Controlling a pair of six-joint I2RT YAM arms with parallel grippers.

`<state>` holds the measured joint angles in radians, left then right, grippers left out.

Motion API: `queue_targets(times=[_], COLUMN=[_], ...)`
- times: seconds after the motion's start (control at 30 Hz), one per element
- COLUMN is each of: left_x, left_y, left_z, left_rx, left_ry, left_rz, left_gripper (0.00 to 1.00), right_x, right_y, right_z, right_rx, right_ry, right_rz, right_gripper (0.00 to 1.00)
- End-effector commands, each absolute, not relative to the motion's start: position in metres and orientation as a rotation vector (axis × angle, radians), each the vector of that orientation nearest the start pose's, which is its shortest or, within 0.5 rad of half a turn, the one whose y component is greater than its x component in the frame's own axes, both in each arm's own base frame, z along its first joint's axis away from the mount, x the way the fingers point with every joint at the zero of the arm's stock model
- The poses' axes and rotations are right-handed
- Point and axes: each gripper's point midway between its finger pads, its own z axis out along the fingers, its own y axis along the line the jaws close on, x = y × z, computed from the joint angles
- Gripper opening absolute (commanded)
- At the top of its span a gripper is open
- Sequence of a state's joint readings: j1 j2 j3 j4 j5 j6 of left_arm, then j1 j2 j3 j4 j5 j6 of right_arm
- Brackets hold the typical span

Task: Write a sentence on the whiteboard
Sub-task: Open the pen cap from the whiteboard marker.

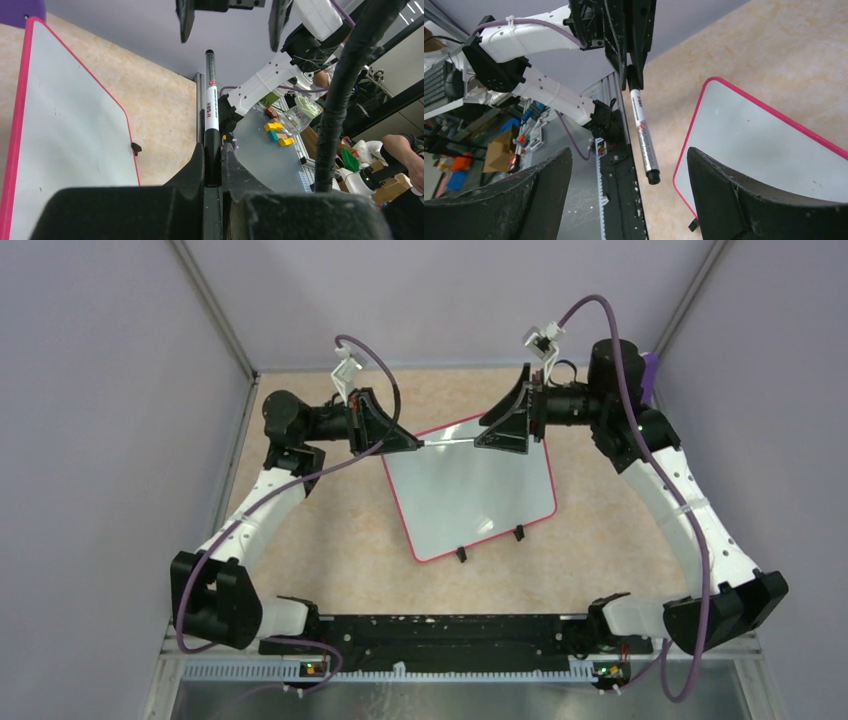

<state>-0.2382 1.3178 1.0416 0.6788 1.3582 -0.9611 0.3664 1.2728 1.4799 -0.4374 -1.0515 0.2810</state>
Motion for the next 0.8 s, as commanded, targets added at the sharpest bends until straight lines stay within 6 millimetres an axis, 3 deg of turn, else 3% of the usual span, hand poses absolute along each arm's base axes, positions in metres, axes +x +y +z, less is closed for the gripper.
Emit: queue_targets(times=[0.0, 0.2, 0.4, 0.77], left_x=[0.220, 0.231, 0.244, 0.243], left_y=[-0.239, -0.243, -0.253, -0.261], left_z=[0.395, 0.400, 0.396, 0.400], left_rx=[0.949, 0.863, 0.822, 0.829], left_ry=[1.399, 1.402, 1.448, 1.440], left_rz=[-1.679, -1.689, -1.682, -1.692], left_gripper=[0.00, 0.00, 0.00, 0.00], right_x=[0.227, 0.216, 0.222, 0.220], right_y=[0.268, 0.280, 0.284, 0.293], right_z=[0.416, 0.410, 0.410, 0.404], right_rx=[-0.858, -0.862, -0.827, -0.836], right_ry=[1.643, 1.660, 1.671, 1.689], right_rz=[1.498, 1.576, 1.574, 1.583], right_gripper=[0.80, 0.69, 0.57, 0.40])
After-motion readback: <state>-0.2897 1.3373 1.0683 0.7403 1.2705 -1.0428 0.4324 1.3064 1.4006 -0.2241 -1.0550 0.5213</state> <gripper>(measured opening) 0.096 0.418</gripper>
